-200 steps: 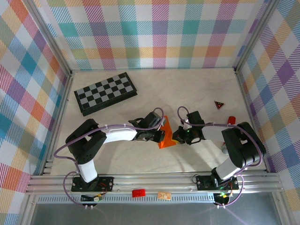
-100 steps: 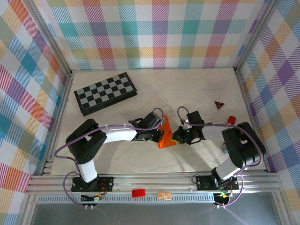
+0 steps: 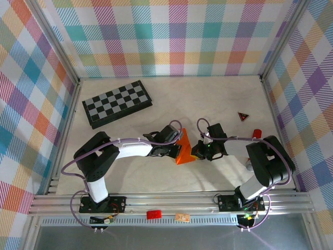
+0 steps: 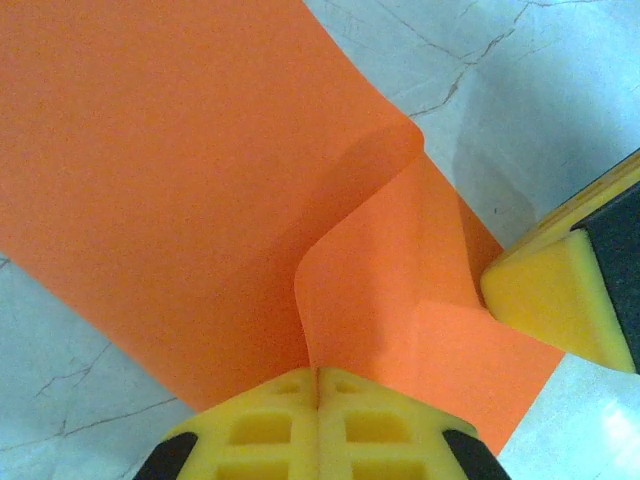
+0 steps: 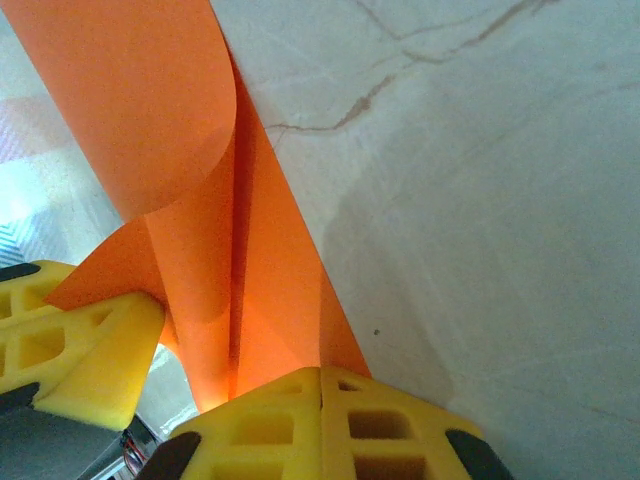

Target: Fold a paper plane with a square sheet of paper (pick it up from the middle)

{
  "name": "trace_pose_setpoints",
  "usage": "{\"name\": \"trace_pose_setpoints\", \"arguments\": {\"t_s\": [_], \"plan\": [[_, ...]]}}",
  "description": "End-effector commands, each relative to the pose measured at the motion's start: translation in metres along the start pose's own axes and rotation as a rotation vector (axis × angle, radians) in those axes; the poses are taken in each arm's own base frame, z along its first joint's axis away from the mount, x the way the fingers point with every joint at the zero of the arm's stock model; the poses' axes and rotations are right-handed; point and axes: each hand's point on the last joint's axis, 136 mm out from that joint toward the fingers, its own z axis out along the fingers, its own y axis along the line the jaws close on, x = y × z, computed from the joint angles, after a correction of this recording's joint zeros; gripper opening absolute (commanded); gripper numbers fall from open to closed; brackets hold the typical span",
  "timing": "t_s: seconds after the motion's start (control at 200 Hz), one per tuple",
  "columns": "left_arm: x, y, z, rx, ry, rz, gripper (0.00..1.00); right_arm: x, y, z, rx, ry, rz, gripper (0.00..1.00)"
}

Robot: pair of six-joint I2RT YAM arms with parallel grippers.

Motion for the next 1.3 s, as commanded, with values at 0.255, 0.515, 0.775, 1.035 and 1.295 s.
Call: {"name": "trace_pose_setpoints", "arguments": {"t_s": [0.255, 0.515, 0.775, 1.035, 1.295], "plan": [[0.0002, 0.0102, 0.0022, -0.043, 0.015, -0.001, 0.04, 0.0099, -0.0230, 0.0024, 0.090, 0.019, 0.035, 0.04], [-0.0002, 0.0123, 0.0030, -0.056, 0.015, -0.005, 0.04, 0.0101, -0.0235, 0.0023, 0.092, 0.018, 0.037, 0.04], [-0.0041, 0.0115, 0.0025, -0.056, 0.000, -0.014, 0.04, 0.0100, -0.0228, 0.0017, 0.092, 0.018, 0.035, 0.04], [-0.0069, 0.0069, 0.0055, -0.032, -0.004, -0.008, 0.05, 0.0097, -0.0236, 0.0018, 0.095, 0.016, 0.034, 0.04], [-0.0030, 0.0122, 0.0082, -0.054, 0.007, -0.008, 0.05, 0.0104, -0.0245, 0.0022, 0.097, 0.019, 0.035, 0.04]]}}
